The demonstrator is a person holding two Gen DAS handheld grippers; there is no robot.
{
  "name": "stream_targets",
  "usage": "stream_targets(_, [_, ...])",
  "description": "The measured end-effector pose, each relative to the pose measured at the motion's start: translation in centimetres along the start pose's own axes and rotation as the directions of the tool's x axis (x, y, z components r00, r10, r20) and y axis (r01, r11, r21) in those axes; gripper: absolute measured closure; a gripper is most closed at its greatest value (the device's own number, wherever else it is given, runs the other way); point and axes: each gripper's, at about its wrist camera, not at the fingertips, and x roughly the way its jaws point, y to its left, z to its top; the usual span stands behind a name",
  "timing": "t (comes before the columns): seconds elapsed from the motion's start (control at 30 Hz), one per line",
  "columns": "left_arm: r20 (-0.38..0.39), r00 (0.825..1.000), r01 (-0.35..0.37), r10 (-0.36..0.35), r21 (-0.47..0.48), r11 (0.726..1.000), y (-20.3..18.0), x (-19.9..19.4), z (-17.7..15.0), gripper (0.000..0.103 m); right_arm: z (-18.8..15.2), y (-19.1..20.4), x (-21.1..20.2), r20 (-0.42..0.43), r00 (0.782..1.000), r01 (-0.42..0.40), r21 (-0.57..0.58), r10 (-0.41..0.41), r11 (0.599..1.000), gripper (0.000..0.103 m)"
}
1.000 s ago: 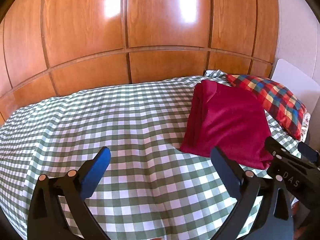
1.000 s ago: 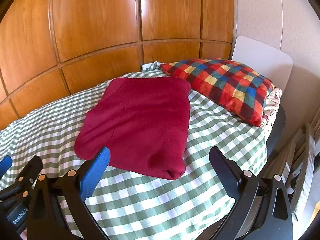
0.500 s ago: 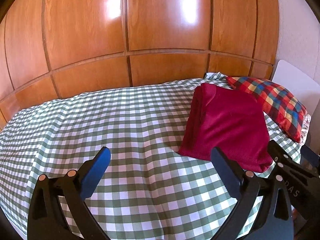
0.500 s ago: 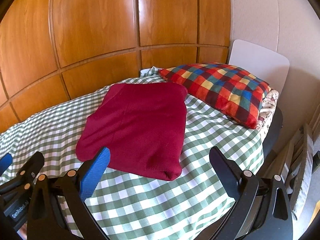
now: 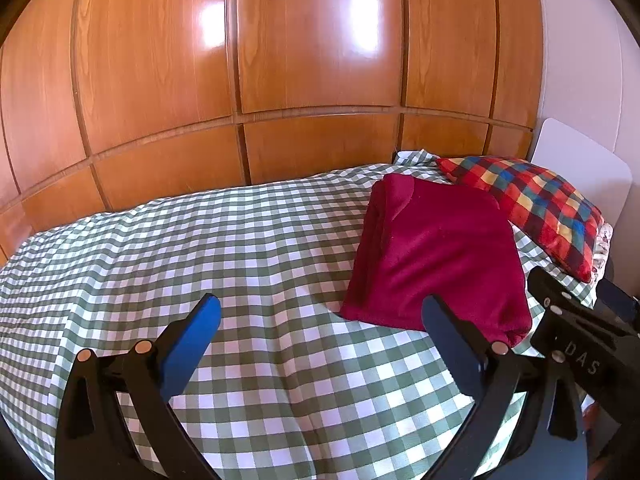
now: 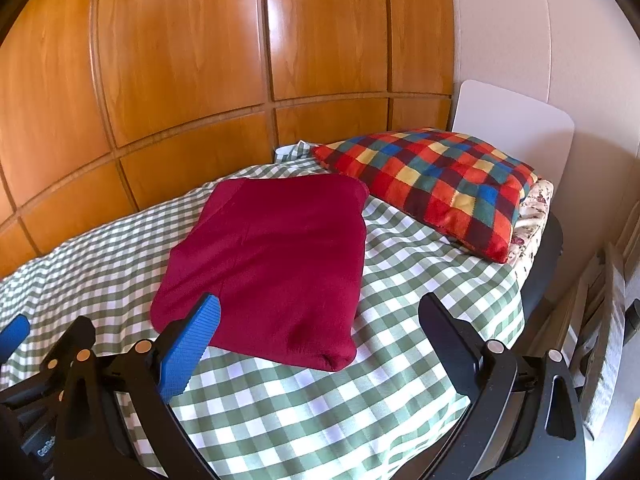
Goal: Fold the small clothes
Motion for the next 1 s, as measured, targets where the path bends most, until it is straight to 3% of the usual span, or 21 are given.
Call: stream_targets(1.0, [0.013, 1.0, -0.023, 0.023, -0.015, 1.0, 0.2, -0.5, 0.1, 0.003, -0.4, -0.3, 0.6, -0.013, 1.0, 0.005, 0.009, -0.004, 1.0, 0.005])
